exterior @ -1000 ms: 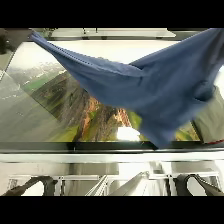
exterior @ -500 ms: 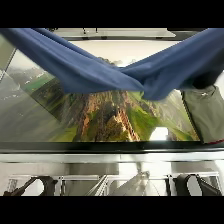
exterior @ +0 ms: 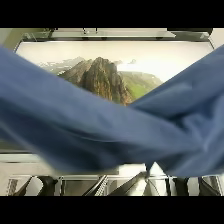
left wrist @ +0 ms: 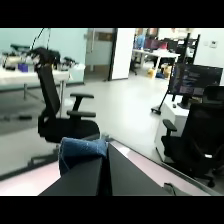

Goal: Fold the shirts.

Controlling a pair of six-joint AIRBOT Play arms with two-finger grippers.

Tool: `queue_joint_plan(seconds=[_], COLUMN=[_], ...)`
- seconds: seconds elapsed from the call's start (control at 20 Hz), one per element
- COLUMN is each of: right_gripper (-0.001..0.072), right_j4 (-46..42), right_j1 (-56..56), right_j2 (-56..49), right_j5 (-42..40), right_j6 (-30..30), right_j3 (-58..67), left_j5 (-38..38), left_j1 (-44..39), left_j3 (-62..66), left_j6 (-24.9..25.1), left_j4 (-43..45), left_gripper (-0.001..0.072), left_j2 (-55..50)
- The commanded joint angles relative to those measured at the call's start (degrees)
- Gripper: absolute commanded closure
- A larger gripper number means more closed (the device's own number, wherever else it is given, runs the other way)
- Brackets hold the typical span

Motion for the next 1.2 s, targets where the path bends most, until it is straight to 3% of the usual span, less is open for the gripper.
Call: queue_joint_plan(seconds=[0.0, 0.2, 0.35, 0.5, 0.55, 0.6, 0.65, 0.7, 0.75, 0.8, 0.9, 0.95, 1.15], right_gripper=[0.0698, 0.0698, 0.0698, 0.0684, 0.0508, 0.0287, 0.0257, 0.0262, 0.0325, 0.0434, 0.0555, 0.0694, 0.0699], right_j4=[-1.3, -14.0, -19.8, -13.3, -7.2, -1.3, 3.0, 5.1, 5.0, 4.3, 3.9, 2.1, -23.5], right_j1=[4.7, 22.4, 28.6, 28.9, 28.7, 28.2, 27.6, 26.8, 25.5, 23.8, 20.0, 18.2, 14.7], right_j2=[-8.1, -21.8, -37.1, -54.5, -59.8, -63.7, -65.9, -66.8, -66.6, -65.6, -62.1, -60.2, -51.6], right_j5=[4.8, -3.6, -13.5, -19.3, -19.5, -18.1, -15.9, -13.5, -11.2, -8.2, -1.5, 1.9, 6.8], right_j6=[0.7, -0.9, -0.6, -3.2, -6.8, -10.2, -12.6, -14.3, -14.6, -14.2, -11.6, -11.0, 2.1], right_j3=[-3.6, -13.5, -18.3, -18.0, -16.9, -15.5, -14.2, -12.7, -11.1, -9.7, -9.2, -9.2, -10.8], left_j5=[1.7, 9.8, 17.1, 23.5, 24.5, 23.3, 20.0, 15.1, 10.1, 6.3, -0.4, -3.7, -8.1], left_j1=[-12.9, -31.2, -34.0, -32.0, -30.9, -29.9, -28.4, -26.6, -24.8, -22.9, -19.4, -18.3, -18.6], left_j3=[-4.3, -15.0, -22.2, -24.9, -23.8, -21.6, -18.4, -14.7, -11.3, -8.2, -5.5, -5.6, -20.6], left_j6=[-1.1, -2.6, -2.8, -2.4, -2.5, -3.2, -3.8, -3.8, -4.1, -6.2, -11.1, -12.9, -17.2], left_j4=[17.6, 41.6, 46.4, 46.2, 45.7, 45.7, 45.9, 45.8, 45.9, 45.9, 46.0, 47.2, 59.8], left_gripper=[0.0682, 0.0681, 0.0681, 0.0668, 0.0443, 0.0364, 0.0363, 0.0363, 0.0364, 0.0364, 0.0364, 0.0364, 0.0365], left_j2=[-4.5, -16.0, -26.9, -39.4, -43.5, -46.8, -49.6, -51.5, -52.6, -53.0, -51.5, -50.3, -39.1])
